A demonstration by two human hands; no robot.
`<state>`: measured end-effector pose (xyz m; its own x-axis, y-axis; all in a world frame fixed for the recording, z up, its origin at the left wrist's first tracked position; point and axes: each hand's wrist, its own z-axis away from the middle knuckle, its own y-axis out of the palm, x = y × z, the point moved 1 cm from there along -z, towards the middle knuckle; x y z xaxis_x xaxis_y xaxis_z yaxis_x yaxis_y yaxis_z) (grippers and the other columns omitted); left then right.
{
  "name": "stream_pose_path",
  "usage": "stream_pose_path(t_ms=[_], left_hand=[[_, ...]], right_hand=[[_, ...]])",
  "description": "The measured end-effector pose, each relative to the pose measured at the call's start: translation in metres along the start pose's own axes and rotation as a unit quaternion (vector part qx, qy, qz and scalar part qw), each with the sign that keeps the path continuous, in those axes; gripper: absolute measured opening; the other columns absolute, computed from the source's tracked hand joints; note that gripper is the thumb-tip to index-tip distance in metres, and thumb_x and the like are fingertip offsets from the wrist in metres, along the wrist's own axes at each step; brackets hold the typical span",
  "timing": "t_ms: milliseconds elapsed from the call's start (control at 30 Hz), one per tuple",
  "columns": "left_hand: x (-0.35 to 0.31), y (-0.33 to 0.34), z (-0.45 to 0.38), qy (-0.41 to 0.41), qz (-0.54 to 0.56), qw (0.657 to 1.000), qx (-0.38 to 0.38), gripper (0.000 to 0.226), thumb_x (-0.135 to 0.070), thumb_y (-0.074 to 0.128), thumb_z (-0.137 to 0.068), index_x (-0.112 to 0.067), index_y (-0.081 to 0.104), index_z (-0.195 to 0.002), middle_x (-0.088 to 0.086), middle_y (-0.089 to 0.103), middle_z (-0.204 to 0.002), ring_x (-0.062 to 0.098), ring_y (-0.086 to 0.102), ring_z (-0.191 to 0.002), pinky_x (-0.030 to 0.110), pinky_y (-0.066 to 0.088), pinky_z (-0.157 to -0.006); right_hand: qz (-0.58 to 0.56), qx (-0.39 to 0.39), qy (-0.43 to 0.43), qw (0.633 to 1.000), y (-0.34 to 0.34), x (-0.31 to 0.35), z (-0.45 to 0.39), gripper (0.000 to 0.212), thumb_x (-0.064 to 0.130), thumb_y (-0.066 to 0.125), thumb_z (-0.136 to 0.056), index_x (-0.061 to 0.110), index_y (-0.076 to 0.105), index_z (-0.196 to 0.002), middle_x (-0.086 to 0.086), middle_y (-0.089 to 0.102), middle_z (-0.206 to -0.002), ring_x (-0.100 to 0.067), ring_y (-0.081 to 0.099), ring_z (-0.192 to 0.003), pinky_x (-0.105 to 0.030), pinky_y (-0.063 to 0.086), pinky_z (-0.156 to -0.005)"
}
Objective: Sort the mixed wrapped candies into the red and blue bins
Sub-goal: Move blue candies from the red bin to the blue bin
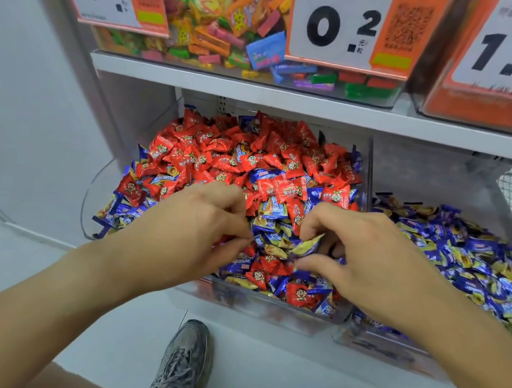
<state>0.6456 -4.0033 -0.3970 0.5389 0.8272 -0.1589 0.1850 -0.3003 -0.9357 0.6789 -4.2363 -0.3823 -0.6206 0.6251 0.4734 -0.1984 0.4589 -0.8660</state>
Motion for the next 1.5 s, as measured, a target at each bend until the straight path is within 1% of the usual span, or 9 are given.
stream_pose_path(t_ms=[267, 400, 567, 700, 767, 1000, 1100, 1333, 1500], left_hand=[[-0.015, -0.017, -0.006, -0.141, 0.147, 0.970, -0.132, 0.016, -0.016, 0.058, -0.094, -0.022, 0.065, -0.081, -0.013, 0.064, -0.079, 0.005, 0.058, -0.077, 0.017, 0.043, -0.069], [-0.026, -0.018, -0.014, -0.190, 0.275, 0.937, -0.103, 0.028, -0.021, 0.041, -0.101, -0.017, 0.056, -0.076, 0.002, 0.069, -0.072, 0.025, 0.053, -0.054, 0.044, 0.043, -0.057], [-0.027, -0.023, -0.017, -0.241, 0.490, 0.837, -0.032, 0.025, -0.020, 0.054, -0.097, -0.001, 0.043, -0.086, 0.017, 0.070, -0.070, 0.030, 0.066, -0.054, 0.036, 0.055, -0.051], [-0.006, -0.009, -0.005, -0.177, 0.239, 0.948, 0.115, 0.011, -0.023, 0.060, -0.095, -0.030, 0.055, -0.088, -0.005, 0.065, -0.071, 0.006, 0.059, -0.058, 0.020, 0.047, -0.056], [-0.003, -0.003, 0.000, -0.144, 0.134, 0.968, 0.156, 0.014, -0.043, 0.067, -0.086, -0.031, 0.060, -0.085, -0.010, 0.059, -0.067, 0.005, 0.057, -0.065, 0.018, 0.042, -0.056], [-0.008, 0.000, -0.004, -0.142, -0.005, 0.963, 0.231, 0.050, -0.068, 0.068, -0.073, -0.036, 0.065, -0.111, -0.016, 0.048, -0.098, 0.008, 0.051, -0.085, 0.032, 0.048, -0.077], [-0.007, 0.002, -0.008, -0.162, 0.033, 0.958, 0.235, 0.046, -0.058, 0.076, -0.072, -0.033, 0.069, -0.110, -0.014, 0.049, -0.099, 0.010, 0.052, -0.088, 0.034, 0.047, -0.079], [0.004, 0.003, -0.007, -0.157, 0.065, 0.964, 0.206, 0.020, -0.040, 0.082, -0.075, -0.030, 0.073, -0.089, -0.014, 0.056, -0.094, 0.005, 0.055, -0.077, 0.035, 0.050, -0.075], [0.006, 0.002, -0.004, -0.126, 0.047, 0.972, 0.191, 0.018, -0.046, 0.077, -0.076, -0.033, 0.068, -0.084, -0.017, 0.053, -0.091, -0.004, 0.051, -0.073, 0.028, 0.049, -0.070]], right_hand=[[-0.058, -0.044, 0.002, 0.997, -0.015, -0.009, 0.005, 0.023, 0.018, 0.071, -0.089, 0.036, 0.064, -0.102, 0.017, 0.066, -0.093, -0.009, 0.062, -0.071, -0.018, 0.045, -0.069], [-0.072, -0.007, -0.014, 0.997, -0.008, 0.003, 0.002, 0.036, -0.006, 0.053, -0.086, 0.028, 0.061, -0.091, 0.018, 0.055, -0.085, -0.002, 0.053, -0.077, -0.012, 0.037, -0.066], [0.035, 0.058, 0.008, 0.998, 0.004, 0.008, -0.003, 0.014, 0.026, 0.044, -0.078, 0.034, 0.033, -0.077, 0.014, 0.042, -0.078, -0.005, 0.042, -0.076, -0.024, 0.026, -0.059], [0.180, 0.070, 0.003, 0.981, 0.012, 0.012, -0.010, 0.033, 0.064, 0.048, -0.089, 0.033, 0.035, -0.089, 0.011, 0.043, -0.087, -0.009, 0.043, -0.081, -0.033, 0.030, -0.065], [0.237, 0.092, 0.013, 0.967, 0.014, 0.010, -0.013, 0.041, 0.071, 0.047, -0.088, 0.032, 0.041, -0.097, 0.009, 0.044, -0.095, -0.015, 0.047, -0.094, -0.032, 0.032, -0.068], [0.255, 0.144, 0.027, 0.956, 0.018, 0.010, -0.019, 0.056, 0.071, 0.057, -0.081, 0.025, 0.057, -0.112, 0.002, 0.049, -0.106, -0.020, 0.049, -0.106, -0.032, 0.041, -0.078], [0.215, 0.157, 0.020, 0.964, 0.019, 0.003, -0.020, 0.054, 0.064, 0.054, -0.077, 0.022, 0.059, -0.111, 0.001, 0.052, -0.105, -0.021, 0.050, -0.099, -0.041, 0.047, -0.089], [0.104, 0.137, 0.002, 0.985, 0.009, -0.004, -0.019, 0.053, 0.056, 0.056, -0.066, 0.015, 0.063, -0.100, 0.009, 0.043, -0.085, -0.020, 0.050, -0.088, -0.039, 0.043, -0.079], [0.060, 0.113, 0.003, 0.992, -0.002, -0.008, -0.018, 0.032, 0.057, 0.076, -0.069, 0.035, 0.056, -0.082, 0.017, 0.055, -0.084, 0.004, 0.051, -0.078, -0.014, 0.038, -0.068]])
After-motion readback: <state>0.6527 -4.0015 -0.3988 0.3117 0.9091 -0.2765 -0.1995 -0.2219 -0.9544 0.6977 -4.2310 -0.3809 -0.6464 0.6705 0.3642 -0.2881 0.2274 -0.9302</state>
